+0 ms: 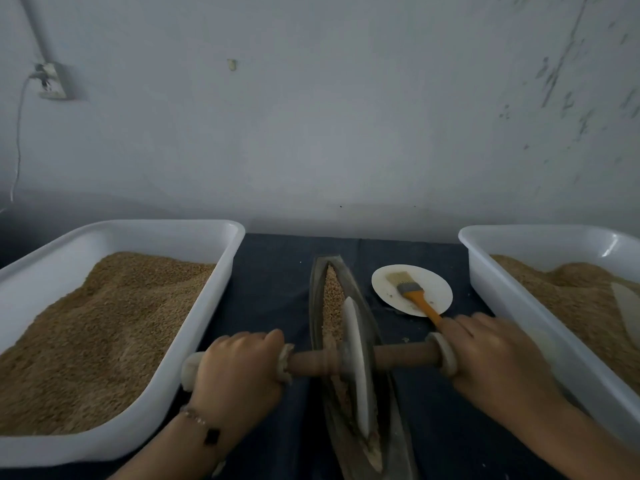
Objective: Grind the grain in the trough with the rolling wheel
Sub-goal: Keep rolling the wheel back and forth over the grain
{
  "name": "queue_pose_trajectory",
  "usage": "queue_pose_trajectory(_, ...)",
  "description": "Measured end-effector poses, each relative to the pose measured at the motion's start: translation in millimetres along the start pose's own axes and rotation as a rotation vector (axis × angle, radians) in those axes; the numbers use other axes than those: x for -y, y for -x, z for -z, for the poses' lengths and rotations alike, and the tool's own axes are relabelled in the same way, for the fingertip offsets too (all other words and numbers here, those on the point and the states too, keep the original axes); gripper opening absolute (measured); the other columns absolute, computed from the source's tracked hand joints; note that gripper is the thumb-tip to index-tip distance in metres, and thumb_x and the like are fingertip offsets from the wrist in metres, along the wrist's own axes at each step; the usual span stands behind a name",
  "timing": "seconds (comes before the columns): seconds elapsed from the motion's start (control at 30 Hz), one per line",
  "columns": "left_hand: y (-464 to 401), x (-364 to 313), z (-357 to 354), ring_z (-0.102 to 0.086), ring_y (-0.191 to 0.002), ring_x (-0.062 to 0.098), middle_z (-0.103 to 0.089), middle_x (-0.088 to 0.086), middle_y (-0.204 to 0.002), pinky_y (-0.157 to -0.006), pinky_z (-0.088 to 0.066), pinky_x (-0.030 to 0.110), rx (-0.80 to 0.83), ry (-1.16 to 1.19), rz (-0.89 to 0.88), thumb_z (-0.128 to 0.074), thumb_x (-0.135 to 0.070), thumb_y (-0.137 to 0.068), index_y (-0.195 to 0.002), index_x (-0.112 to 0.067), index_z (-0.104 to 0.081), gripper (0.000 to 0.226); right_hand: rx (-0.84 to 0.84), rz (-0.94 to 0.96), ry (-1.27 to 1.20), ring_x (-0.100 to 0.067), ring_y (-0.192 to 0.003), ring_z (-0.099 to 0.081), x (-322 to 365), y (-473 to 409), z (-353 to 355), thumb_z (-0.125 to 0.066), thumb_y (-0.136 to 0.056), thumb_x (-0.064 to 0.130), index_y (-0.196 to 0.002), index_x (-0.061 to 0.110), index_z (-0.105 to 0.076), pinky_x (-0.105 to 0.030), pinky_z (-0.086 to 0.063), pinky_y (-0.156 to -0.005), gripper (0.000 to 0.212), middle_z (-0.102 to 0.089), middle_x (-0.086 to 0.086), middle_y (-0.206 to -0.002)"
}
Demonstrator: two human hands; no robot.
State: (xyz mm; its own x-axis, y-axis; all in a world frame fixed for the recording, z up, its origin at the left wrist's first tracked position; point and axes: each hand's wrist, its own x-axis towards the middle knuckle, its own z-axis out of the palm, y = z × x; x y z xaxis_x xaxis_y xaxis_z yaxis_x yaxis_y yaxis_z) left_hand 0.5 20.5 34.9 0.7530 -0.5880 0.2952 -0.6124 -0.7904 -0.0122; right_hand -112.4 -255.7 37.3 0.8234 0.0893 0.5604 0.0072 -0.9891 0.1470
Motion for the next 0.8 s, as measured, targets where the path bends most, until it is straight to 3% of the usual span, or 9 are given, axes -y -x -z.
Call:
queue_pose_trajectory(0.07, -15, 1, -10, -0.054, -0.079, 0.007, -0.045, -0.013, -0.076, -0.063, -0.027, 0.023, -0.028, -0.036, 0.039, -0.046, -0.039, -0.088, -0.077, -0.032, -0.032, 0.019, 0.087, 0.005, 0.012, -0.018, -0.052, -0.053, 5, -17, -7, -0.086, -0.04, 0.01, -0.069, 0.019, -0.058, -0.029, -0.035, -0.048, 0.041, -0.057, 0.003, -0.061)
queue_pose_trajectory(0.17, -45, 4, -22, -0.046, -0.071, 0.008, -0.043, -0.013, -0.075, -0.065, -0.029, 0.024, -0.048, -0.048, 0.067, -0.047, -0.038, -0.09, -0.077, -0.03, -0.034, 0.02, 0.271, -0.008, 0.03, -0.02, -0.079, -0.059, 16, -50, -29, -0.069, -0.072, 0.025, -0.09, 0.024, -0.054, -0.029, -0.034, -0.061, 0.023, -0.062, 0.003, -0.089)
queue_pose_trajectory(0.23, -66, 6, -26, -0.043, -0.068, 0.008, -0.048, -0.012, -0.075, -0.065, -0.031, 0.024, -0.069, -0.069, 0.082, -0.048, -0.038, -0.09, -0.076, -0.028, -0.036, 0.021, 0.325, -0.075, -0.01, -0.024, -0.085, -0.059, 19, -72, -47, -0.061, -0.079, 0.025, -0.094, 0.023, -0.051, -0.032, -0.036, -0.064, 0.018, -0.063, 0.001, -0.094)
queue_pose_trajectory(0.33, -91, 9, -32, -0.049, -0.068, 0.012, -0.057, -0.008, -0.077, -0.065, -0.034, 0.025, -0.138, -0.122, 0.103, -0.047, -0.035, -0.092, -0.075, -0.025, -0.038, 0.021, 0.318, -0.122, -0.022, -0.025, -0.085, -0.06, 13, -99, -66, -0.057, -0.082, 0.024, -0.094, 0.021, -0.05, -0.036, -0.044, -0.066, 0.014, -0.064, -0.001, -0.095)
queue_pose_trajectory(0.5, -90, 12, -32, -0.044, -0.068, 0.01, -0.056, -0.007, -0.078, -0.067, -0.037, 0.025, -0.138, -0.095, 0.121, -0.049, -0.035, -0.092, -0.078, -0.025, -0.04, 0.02, 0.208, -0.098, 0.007, -0.024, -0.086, -0.059, 15, -97, -71, -0.055, -0.085, 0.026, -0.095, 0.02, -0.051, -0.032, -0.032, -0.064, 0.013, -0.063, -0.002, -0.096)
queue_pose_trajectory(0.6, -61, 3, -25, -0.043, -0.069, 0.008, -0.047, -0.012, -0.075, -0.068, -0.034, 0.024, -0.076, -0.063, 0.076, -0.052, -0.039, -0.089, -0.079, -0.028, -0.036, 0.021, 0.161, -0.07, -0.028, -0.023, -0.085, -0.058, 21, -71, -54, -0.061, -0.082, 0.024, -0.092, 0.021, -0.053, -0.032, -0.034, -0.07, 0.013, -0.062, 0.001, -0.091)
queue_pose_trajectory(0.73, -13, -13, -2, -0.04, -0.067, 0.008, -0.04, -0.013, -0.071, -0.066, -0.031, 0.025, -0.065, -0.05, 0.042, -0.052, -0.039, -0.085, -0.077, -0.031, -0.032, 0.023, 0.079, -0.08, -0.078, -0.015, -0.051, -0.051, 32, -27, -16, -0.083, -0.051, 0.009, -0.064, 0.023, -0.051, -0.025, -0.033, -0.048, 0.037, -0.056, 0.004, -0.06)
queue_pose_trajectory(0.8, 6, -21, 12, -0.043, -0.058, 0.008, -0.042, -0.012, -0.062, -0.06, -0.036, 0.025, -0.096, -0.042, -0.016, -0.068, -0.035, -0.069, -0.071, -0.029, -0.036, 0.033, 0.102, -0.064, -0.081, -0.01, -0.047, -0.048, 36, -10, 0, -0.088, -0.038, 0.013, -0.062, 0.026, -0.053, -0.022, -0.034, -0.044, 0.045, -0.053, 0.007, -0.056)
